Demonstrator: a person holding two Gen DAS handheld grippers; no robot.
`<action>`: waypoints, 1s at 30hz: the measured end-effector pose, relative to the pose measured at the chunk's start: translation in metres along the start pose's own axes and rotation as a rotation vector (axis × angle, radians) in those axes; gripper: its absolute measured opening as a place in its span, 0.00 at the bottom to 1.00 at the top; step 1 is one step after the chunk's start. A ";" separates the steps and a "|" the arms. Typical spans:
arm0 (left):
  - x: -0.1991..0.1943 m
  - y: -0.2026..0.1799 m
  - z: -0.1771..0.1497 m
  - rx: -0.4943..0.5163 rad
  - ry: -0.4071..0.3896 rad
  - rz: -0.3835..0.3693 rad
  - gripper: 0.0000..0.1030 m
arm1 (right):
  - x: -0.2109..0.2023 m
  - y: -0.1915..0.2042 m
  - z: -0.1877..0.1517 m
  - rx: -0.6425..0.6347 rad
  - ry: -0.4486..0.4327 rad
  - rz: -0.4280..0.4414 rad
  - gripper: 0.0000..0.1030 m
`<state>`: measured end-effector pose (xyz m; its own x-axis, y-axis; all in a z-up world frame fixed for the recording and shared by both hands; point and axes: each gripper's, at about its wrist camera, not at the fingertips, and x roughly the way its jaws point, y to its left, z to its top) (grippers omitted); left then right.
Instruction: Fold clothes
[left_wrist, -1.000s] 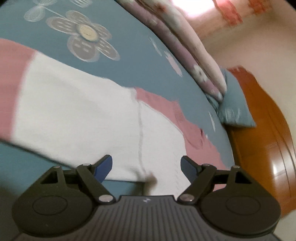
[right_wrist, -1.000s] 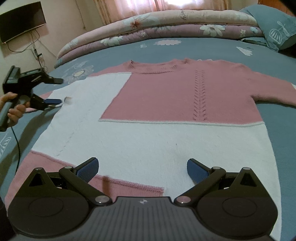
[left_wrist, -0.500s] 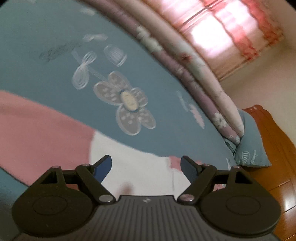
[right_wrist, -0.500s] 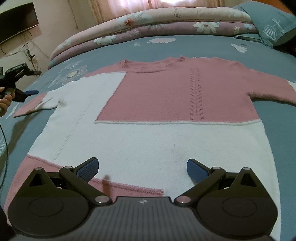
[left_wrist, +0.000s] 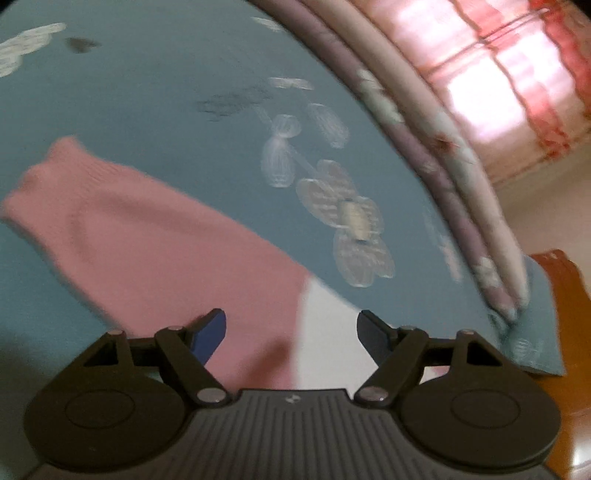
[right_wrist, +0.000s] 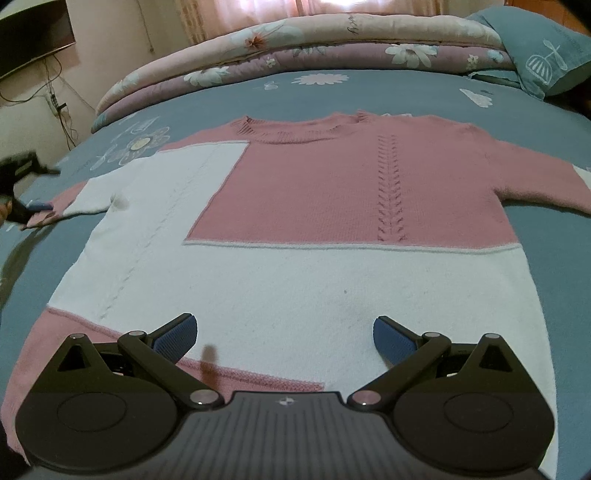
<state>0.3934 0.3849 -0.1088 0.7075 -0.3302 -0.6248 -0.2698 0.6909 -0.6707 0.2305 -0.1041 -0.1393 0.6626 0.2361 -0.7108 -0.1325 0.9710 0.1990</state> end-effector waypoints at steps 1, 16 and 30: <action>0.006 -0.010 0.000 0.022 0.009 -0.027 0.79 | 0.000 0.000 0.000 0.003 0.001 0.000 1.00; 0.031 -0.015 0.006 0.056 -0.155 0.125 0.78 | 0.001 -0.002 0.000 -0.010 0.000 0.000 1.00; 0.005 0.065 0.031 -0.134 -0.227 -0.035 0.78 | 0.005 0.013 0.002 -0.030 0.028 -0.060 1.00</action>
<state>0.3996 0.4476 -0.1435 0.8425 -0.1892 -0.5044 -0.3157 0.5852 -0.7469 0.2332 -0.0908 -0.1391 0.6495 0.1780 -0.7392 -0.1154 0.9840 0.1355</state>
